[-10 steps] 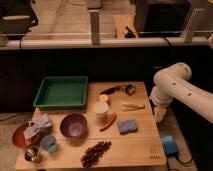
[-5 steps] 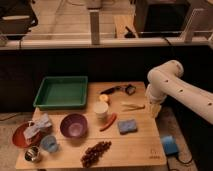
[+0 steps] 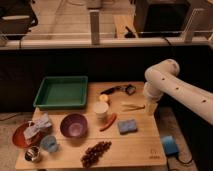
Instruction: Place fork in metal cup
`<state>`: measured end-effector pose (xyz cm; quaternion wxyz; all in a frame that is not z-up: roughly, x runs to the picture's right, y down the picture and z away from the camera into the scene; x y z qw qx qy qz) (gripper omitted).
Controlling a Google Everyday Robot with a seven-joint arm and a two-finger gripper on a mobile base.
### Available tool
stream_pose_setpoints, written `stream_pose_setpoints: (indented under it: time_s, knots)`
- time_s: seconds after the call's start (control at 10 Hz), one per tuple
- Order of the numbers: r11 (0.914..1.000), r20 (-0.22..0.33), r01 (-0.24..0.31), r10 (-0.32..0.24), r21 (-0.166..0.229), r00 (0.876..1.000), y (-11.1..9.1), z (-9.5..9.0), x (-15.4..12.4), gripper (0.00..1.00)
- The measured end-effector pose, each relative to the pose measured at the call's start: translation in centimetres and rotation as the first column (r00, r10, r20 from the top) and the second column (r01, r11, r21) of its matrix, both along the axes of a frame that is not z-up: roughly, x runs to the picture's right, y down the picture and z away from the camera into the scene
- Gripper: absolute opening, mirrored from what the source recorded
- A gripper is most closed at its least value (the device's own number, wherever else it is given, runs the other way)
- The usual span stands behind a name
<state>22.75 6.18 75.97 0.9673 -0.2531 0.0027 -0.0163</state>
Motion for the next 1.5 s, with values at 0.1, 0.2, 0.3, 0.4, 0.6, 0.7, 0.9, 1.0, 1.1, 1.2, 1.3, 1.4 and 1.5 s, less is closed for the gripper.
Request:
stream_pose_setpoints:
  time_s: [0.1,0.2,0.3,0.4,0.6,0.7,0.9,1.0,1.1,1.2,1.3,1.4,1.5]
  knots:
    - [1.0,0.001,-0.004,0.004,0.003,1.0,-0.3,0.5,-0.2,0.8]
    - [0.9999,0.007,-0.013,0.013,0.004,1.0,-0.5,0.7,-0.5,0.8]
    - [0.9998,0.003,-0.02,0.02,0.006,1.0,-0.5,1.0,-0.3,0.8]
    - [0.9997,0.002,-0.024,0.024,0.008,1.0,-0.6,1.1,-0.2,0.8]
    - [1.0,0.017,0.006,-0.006,0.005,1.0,-0.4,0.9,-1.3,0.8]
    - [0.9988,0.037,0.048,-0.048,0.009,0.998,-0.2,0.5,-3.0,0.8]
    - [0.9942,0.068,0.106,-0.107,0.016,0.992,0.3,-0.4,-7.0,0.8]
    - [0.9887,0.09,0.148,-0.15,0.022,0.985,0.7,-0.8,-10.3,0.8]
    - [0.9846,0.1,0.173,-0.174,0.026,0.98,1.0,-1.1,-12.0,0.8]
    - [0.9787,0.114,0.203,-0.205,0.032,0.972,1.4,-1.5,-14.3,0.8]
    - [0.9712,0.125,0.235,-0.238,0.036,0.963,1.8,-1.8,-16.5,0.8]
    - [0.9552,0.146,0.293,-0.296,0.045,0.944,2.5,-2.3,-20.3,0.8]
    - [0.9466,0.155,0.319,-0.322,0.049,0.934,2.7,-2.6,-22.1,0.8]
